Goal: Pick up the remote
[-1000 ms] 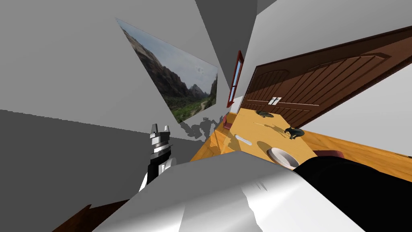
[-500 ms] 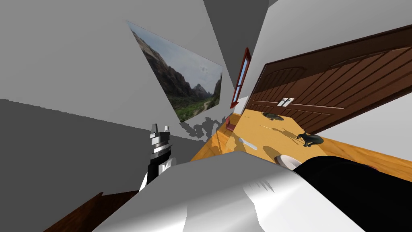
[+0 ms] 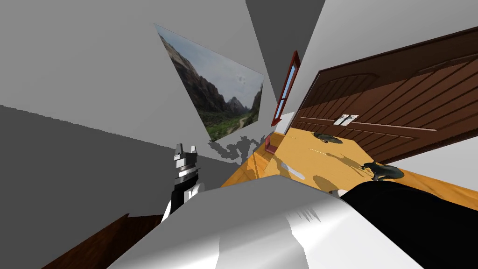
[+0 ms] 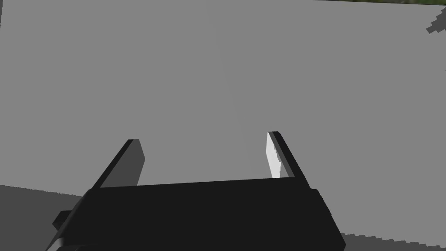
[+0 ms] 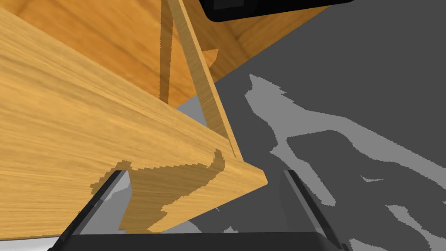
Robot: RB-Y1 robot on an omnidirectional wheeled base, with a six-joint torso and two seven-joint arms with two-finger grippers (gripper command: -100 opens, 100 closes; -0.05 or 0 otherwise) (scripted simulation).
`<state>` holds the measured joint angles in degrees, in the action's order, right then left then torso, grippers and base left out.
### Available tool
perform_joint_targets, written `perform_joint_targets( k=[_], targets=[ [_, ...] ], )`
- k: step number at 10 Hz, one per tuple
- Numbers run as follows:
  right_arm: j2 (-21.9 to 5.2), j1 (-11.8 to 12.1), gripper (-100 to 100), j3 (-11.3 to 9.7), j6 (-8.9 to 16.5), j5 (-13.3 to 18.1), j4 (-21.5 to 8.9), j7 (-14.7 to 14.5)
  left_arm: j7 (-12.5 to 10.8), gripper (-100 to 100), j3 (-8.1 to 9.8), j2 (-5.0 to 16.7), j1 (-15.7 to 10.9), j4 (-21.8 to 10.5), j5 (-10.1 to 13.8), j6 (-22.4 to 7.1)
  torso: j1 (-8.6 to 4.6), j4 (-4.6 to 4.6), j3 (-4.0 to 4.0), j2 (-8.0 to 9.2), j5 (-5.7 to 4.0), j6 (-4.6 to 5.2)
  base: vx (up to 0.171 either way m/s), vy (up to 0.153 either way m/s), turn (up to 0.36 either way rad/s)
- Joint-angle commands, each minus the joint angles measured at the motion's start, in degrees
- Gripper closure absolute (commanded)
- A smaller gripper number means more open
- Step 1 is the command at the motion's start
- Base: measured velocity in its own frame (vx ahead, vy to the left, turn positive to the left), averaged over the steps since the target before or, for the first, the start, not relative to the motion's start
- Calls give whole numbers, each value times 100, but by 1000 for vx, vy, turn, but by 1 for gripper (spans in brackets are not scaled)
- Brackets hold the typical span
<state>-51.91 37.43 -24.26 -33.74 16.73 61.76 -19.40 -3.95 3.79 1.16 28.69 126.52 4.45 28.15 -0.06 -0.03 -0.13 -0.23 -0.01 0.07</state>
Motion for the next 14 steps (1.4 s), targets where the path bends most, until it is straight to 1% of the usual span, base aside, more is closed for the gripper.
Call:
perform_joint_targets(
  k=[1,2,3,4,6,7,8,9,10,11,12,13,14],
  targets=[
    [-171,-38,-100,-173,-40,103,-286,-39,0,0,0,0,0,0,0,0,0,0,0,0,0,0,65,-7,218],
    [-171,-38,-100,-173,-40,103,-511,-39,0,0,-1,0,-1,0,0,0,1,-1,-4,-7,0,-5,54,-7,128],
    [-290,-62,-100,-315,-79,190,-835,-84,0,0,0,0,0,0,0,0,1,-1,-3,-5,0,-1,59,-10,236],
    [-290,-62,-100,-315,-79,190,-882,-84,0,0,0,0,-1,0,0,0,0,-1,-4,-7,2,-5,57,-18,165],
    [-465,-126,-100,-596,-147,355,-1438,-164,0,0,0,0,0,0,0,0,-3,-2,-6,-12,0,-5,91,-21,313],
    [-465,-126,-100,-596,-147,355,-1577,-164,0,0,0,0,0,0,0,0,-4,-4,-14,-26,0,-9,86,-33,149],
    [-465,-126,-100,-596,-147,355,-1484,-164,0,0,1,0,1,0,0,0,-4,-5,-12,-20,0,1,32,-20,-37],
    [-465,-126,-100,-596,-147,355,-1577,-164,0,0,1,0,1,0,0,0,2,-1,-3,-4,-2,3,1,2,-23],
    [-521,-167,-100,-733,-176,432,-1794,-200,0,0,0,0,0,0,0,0,10,2,5,10,1,3,32,-8,193],
    [-521,-167,-100,-733,-176,432,-1895,-200,0,0,0,0,-1,0,0,0,6,2,2,3,2,-4,44,-21,177],
    [-521,-167,-100,-733,-176,432,-1895,-200,0,0,0,0,0,0,0,0,3,0,0,0,1,0,26,-13,13],
    [-558,-212,-100,-866,-204,504,-2094,-233,0,0,0,0,0,0,0,0,6,1,2,4,0,3,54,-13,205],
    [-558,-212,-100,-866,-204,504,-2188,-233,0,0,0,0,0,0,0,0,4,0,-2,-4,1,-4,59,-21,133]
  ],
)
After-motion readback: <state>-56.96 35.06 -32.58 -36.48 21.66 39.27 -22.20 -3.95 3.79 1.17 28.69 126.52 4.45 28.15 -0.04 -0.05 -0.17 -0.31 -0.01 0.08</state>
